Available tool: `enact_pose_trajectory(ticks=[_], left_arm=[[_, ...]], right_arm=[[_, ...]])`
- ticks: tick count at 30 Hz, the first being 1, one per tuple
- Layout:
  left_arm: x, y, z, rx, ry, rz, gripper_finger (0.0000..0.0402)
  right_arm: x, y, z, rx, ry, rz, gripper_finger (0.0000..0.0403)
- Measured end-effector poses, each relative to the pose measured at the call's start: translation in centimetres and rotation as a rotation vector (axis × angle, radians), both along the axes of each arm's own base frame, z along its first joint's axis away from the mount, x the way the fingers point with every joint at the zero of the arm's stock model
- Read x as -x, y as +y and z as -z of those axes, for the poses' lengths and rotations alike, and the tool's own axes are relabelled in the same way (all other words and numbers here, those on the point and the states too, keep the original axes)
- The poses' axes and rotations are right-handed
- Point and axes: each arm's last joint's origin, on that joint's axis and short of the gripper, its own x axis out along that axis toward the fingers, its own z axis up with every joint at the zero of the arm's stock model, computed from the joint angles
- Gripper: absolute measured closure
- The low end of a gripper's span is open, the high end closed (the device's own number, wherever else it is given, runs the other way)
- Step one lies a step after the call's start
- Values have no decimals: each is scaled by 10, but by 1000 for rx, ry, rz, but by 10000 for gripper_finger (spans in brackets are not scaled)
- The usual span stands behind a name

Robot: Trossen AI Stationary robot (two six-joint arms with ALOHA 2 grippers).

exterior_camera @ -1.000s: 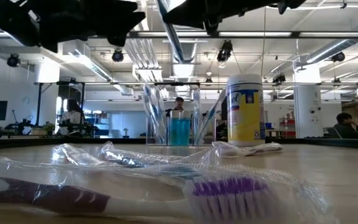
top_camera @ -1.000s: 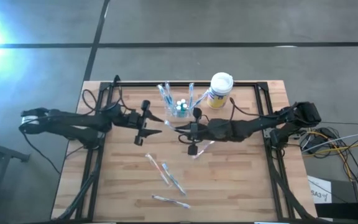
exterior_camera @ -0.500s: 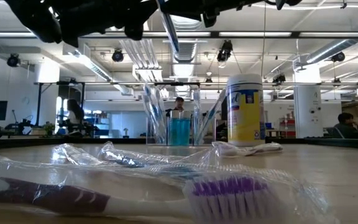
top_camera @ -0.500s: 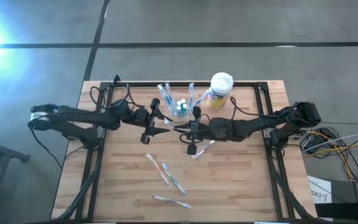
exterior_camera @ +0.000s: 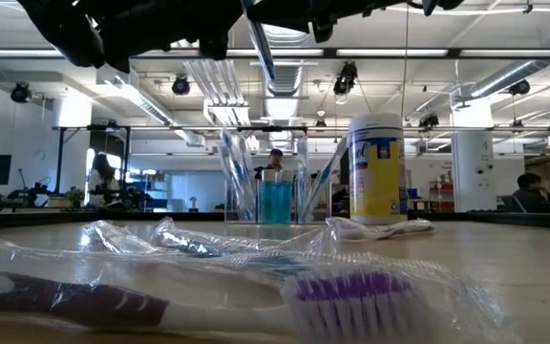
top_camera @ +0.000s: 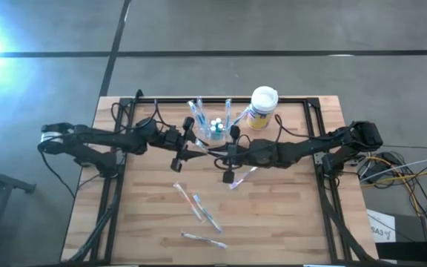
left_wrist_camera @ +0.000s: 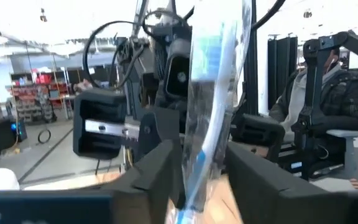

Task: Pick & Place toothbrushing station
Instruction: Put the blue toothbrush into the transparent toothbrush holder

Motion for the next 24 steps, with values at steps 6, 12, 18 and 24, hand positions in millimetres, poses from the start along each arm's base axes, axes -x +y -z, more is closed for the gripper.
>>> enact_pose_trajectory(ticks=[6,12,18,24], left_arm=[[1,0,-3,-26,-36,-4,381],[-1,0,-8,-14,-33,-1,386],[-3,2,-18,-11,-20,-5,386],[5,10,-29,-28,-63,-46,386]], right_arm=[[0,0,0,-4,-3,3,390],[0,0,-1,-12,-9,4,387],[3,0,-1,-18,14,2,329],[18,-2,-9,-56,50,31,268]])
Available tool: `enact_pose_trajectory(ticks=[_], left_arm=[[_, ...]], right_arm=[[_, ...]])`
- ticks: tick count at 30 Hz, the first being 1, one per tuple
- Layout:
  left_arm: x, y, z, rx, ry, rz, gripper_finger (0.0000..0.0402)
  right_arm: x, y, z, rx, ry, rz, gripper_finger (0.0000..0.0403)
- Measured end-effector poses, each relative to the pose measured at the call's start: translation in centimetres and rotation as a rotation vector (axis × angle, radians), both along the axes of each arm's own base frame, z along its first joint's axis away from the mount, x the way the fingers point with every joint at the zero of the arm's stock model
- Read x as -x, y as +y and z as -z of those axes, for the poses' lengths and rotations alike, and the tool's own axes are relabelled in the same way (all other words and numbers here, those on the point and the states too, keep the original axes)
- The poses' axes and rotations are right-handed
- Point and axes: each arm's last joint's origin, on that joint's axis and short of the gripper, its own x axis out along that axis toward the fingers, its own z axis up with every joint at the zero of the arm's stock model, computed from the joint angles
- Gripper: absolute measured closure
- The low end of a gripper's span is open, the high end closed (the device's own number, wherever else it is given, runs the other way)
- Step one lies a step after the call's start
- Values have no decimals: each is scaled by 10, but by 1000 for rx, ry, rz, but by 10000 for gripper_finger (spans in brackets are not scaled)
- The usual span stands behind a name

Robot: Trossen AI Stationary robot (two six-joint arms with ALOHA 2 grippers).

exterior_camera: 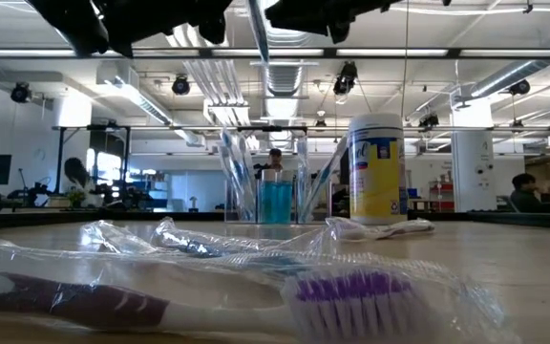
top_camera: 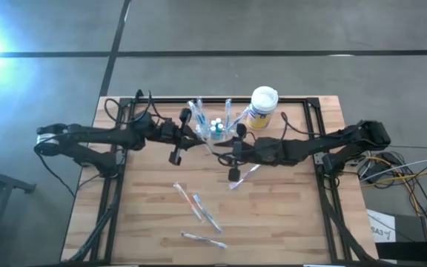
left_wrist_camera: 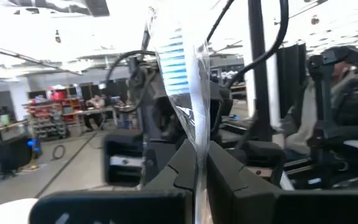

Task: Pick & Place toothbrushing station
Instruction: Put the blue toothbrush into the transparent toothbrush holder

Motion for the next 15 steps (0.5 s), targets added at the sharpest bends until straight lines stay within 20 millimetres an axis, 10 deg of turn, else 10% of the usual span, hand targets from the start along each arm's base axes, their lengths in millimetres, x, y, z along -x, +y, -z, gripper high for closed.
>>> enact_pose_trajectory(ticks=[7,15], left_arm=[[-2,28,14,19,55,-102,387],[-50,55,40,45,177,-143,387]], right_arm=[[36,12,4,-22,7,-45,271],[89,18,35,-34,-84,-80,384]])
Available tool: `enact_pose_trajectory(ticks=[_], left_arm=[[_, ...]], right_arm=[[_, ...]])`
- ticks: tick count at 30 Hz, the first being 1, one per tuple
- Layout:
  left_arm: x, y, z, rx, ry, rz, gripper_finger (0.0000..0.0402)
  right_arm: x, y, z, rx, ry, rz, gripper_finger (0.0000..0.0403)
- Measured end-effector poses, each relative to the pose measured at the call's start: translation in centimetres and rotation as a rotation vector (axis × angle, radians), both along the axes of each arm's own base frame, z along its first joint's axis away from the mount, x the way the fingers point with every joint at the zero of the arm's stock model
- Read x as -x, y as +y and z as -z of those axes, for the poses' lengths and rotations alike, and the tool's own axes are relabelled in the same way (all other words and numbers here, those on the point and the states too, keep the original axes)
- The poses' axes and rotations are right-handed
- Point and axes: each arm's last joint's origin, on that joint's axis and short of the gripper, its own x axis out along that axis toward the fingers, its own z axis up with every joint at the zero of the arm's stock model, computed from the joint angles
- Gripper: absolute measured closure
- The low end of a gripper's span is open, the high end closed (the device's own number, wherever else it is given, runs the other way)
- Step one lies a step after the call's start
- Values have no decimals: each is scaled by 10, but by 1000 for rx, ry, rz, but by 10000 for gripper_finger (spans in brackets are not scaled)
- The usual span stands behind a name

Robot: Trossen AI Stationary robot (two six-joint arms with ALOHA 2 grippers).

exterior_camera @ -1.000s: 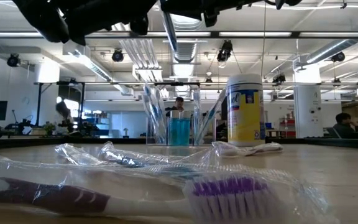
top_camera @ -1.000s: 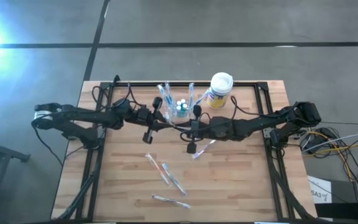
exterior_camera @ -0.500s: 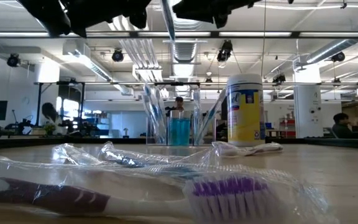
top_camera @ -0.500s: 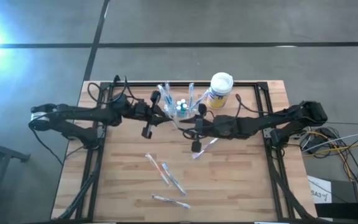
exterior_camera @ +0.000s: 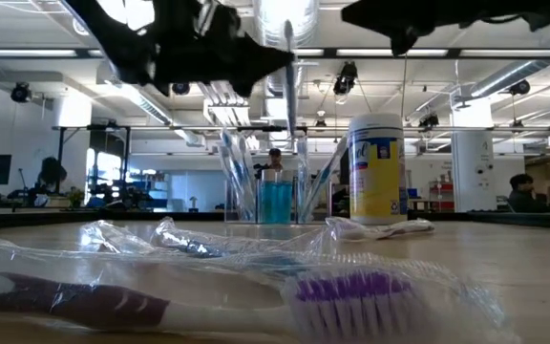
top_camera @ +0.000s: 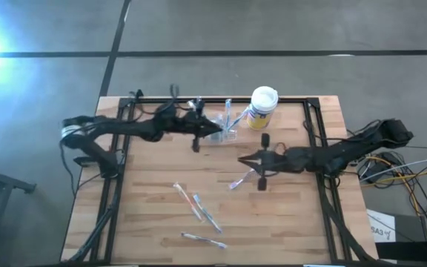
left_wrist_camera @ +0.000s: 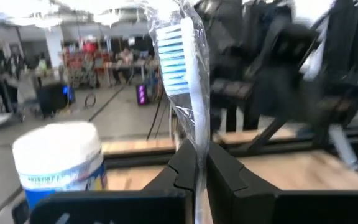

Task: Pick & Place toothbrushing station
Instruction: Put the blue toothbrush into the transparent toothbrush holder

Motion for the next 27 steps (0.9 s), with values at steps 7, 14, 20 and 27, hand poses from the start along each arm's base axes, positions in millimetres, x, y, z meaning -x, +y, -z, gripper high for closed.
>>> enact_pose_trajectory(ticks=[7,14,20,27], left_arm=[[-44,26,17,-62,53,-95,387],[-59,55,31,-46,120,-194,387],[-64,68,46,-31,158,-217,387],[-69,72,68,24,215,-224,387]], right_arm=[[38,0,21,-25,-129,-45,395],[68,-3,21,-74,-281,-76,395],[91,-10,27,-74,-331,-100,395],[97,-11,29,-75,-349,-103,395]])
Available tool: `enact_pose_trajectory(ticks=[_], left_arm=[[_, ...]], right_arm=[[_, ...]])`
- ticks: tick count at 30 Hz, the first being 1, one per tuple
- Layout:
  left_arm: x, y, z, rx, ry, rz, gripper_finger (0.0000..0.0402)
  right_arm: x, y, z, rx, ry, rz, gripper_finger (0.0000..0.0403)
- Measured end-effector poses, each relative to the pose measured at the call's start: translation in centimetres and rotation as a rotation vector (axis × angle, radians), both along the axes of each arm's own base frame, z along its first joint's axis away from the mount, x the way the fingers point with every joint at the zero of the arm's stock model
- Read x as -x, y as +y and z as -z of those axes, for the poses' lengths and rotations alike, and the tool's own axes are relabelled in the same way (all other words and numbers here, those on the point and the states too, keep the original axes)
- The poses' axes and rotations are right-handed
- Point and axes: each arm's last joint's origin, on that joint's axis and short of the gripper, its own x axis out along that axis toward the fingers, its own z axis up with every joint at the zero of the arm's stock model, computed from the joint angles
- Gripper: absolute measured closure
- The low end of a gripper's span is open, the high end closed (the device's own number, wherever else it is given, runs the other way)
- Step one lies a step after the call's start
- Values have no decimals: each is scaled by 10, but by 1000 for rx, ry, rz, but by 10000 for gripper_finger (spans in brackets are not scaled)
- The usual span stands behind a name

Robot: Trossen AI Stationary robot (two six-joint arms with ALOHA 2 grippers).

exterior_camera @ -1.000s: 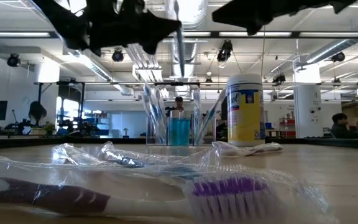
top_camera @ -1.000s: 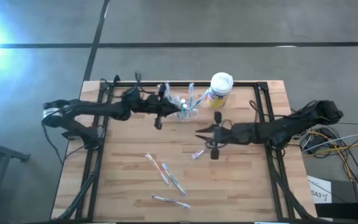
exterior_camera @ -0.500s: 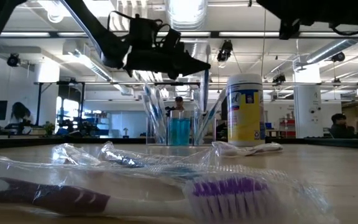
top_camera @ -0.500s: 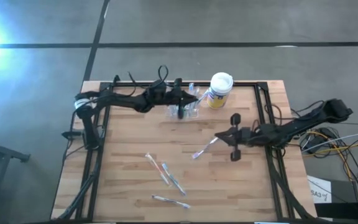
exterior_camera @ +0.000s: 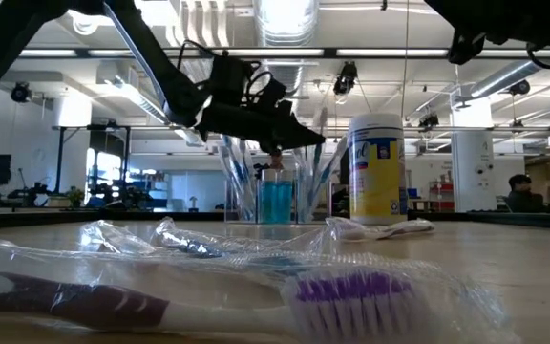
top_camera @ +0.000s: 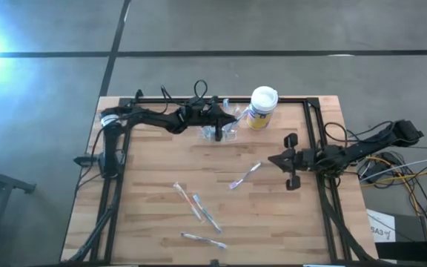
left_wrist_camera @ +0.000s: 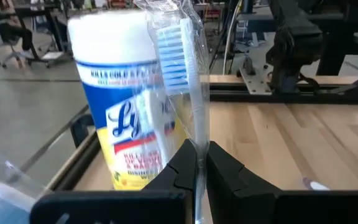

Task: Pick & Place toothbrushing station
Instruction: Put the blue toothbrush into the transparent toothbrush holder

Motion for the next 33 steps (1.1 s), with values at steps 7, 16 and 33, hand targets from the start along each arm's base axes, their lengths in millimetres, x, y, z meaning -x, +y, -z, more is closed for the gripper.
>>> enact_pose_trajectory(ticks=[7,16,33], left_arm=[[-4,2,18,50,32,-27,387],[-7,4,31,71,34,-32,387],[1,3,12,211,40,-55,246]], right_arm=[[-4,1,-1,13,15,4,395],[-8,2,-1,27,28,10,395],[-8,2,-1,27,29,12,394]])
